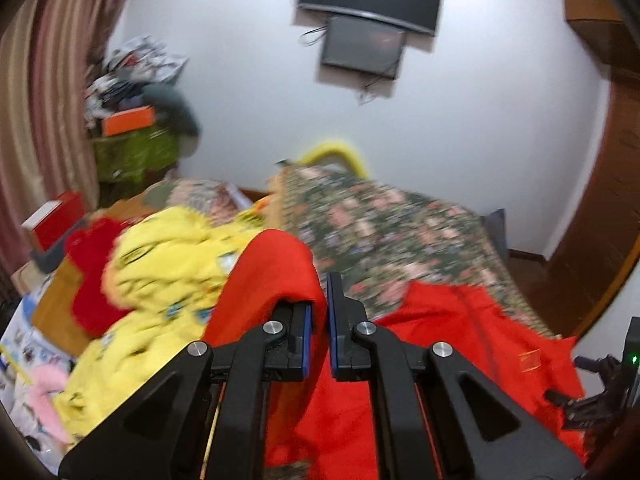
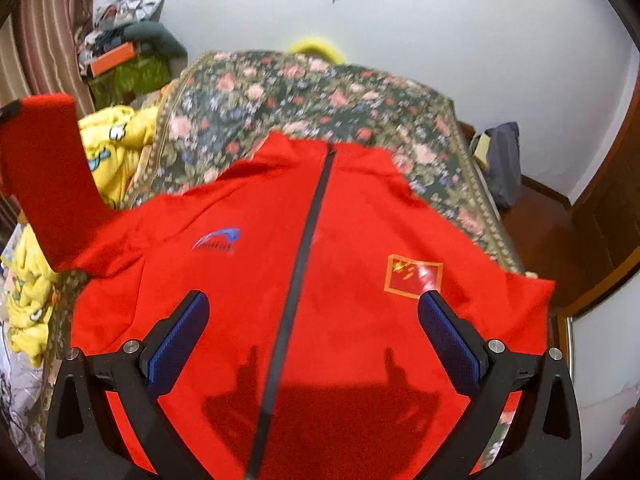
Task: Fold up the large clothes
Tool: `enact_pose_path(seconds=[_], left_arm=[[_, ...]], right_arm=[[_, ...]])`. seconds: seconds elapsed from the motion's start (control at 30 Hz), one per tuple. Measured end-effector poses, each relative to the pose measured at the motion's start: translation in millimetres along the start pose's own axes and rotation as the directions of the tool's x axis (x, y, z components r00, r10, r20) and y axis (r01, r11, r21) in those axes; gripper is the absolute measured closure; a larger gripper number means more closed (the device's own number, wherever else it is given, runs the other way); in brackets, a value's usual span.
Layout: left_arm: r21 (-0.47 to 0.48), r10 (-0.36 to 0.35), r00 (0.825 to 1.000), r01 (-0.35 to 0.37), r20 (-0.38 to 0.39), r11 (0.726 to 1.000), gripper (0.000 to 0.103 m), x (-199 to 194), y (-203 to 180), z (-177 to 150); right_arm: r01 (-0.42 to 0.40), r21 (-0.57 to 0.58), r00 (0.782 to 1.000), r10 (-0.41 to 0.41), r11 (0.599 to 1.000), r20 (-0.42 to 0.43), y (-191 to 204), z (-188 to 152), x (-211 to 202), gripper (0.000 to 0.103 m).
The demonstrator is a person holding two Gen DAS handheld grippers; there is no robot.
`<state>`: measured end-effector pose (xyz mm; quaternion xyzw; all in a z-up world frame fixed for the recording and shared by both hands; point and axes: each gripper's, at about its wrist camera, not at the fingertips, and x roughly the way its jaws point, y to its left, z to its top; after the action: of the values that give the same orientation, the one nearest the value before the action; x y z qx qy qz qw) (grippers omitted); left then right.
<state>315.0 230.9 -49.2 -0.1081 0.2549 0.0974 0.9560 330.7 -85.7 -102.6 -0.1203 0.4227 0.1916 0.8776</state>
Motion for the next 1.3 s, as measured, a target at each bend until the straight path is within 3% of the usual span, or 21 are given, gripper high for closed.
enact_pose_path(seconds=[0.17,0.33,0.47,0.6,0.7,0.97,1.07,1.17,1.3], left_arm=[[0.064,-0.069,0.997,0.070,-0.021,0.995,0.098,24,-74,3],[0.145,-0.143,0.985,0.156,-0.096,0.977,0.098,51,-142,-18],[0.200,-0.202,0.959,0.241,-0.197,0.950,0.098,67,-192,-46],[0.248,-0.213,0.934,0.287,-0.286,0.925,0.098,85,-229,-73],[0.257,-0.207,0.903,0.317,-0.377,0.913,0.098,106,-253,-100],[0.241,-0.200,0.817,0.378,-0.540,0.894,0.097,136,-277,-158],[0.237,-0.193,0.797,0.386,-0.573,0.892,0.094,134,-277,-168],[0.250,-0.196,0.785,0.406,-0.587,0.879,0.083,122,-271,-171],[0.285,-0.198,0.803,0.413,-0.562,0.865,0.070,98,-250,-163]], right_arm=[[0.001,0.042,1.000,-0.002,0.999,0.028,-23,0,-10,0.000],[0.021,0.080,0.999,-0.024,0.997,0.037,-49,-10,-14,0.000],[0.049,0.114,0.999,-0.051,0.992,0.018,-73,-21,-11,0.000],[0.084,0.124,0.996,-0.084,0.989,-0.003,-90,-31,-7,0.000],[0.110,0.118,0.994,-0.110,0.987,-0.010,-98,-38,-6,0.000],[0.088,0.142,0.996,-0.083,0.986,-0.037,-107,-57,-2,0.000],[0.088,0.147,0.995,-0.081,0.985,-0.054,-108,-62,-2,0.000],[0.084,0.148,0.996,-0.077,0.985,-0.050,-108,-64,-6,0.000],[0.076,0.134,0.997,-0.072,0.988,-0.032,-101,-58,-12,0.000]])
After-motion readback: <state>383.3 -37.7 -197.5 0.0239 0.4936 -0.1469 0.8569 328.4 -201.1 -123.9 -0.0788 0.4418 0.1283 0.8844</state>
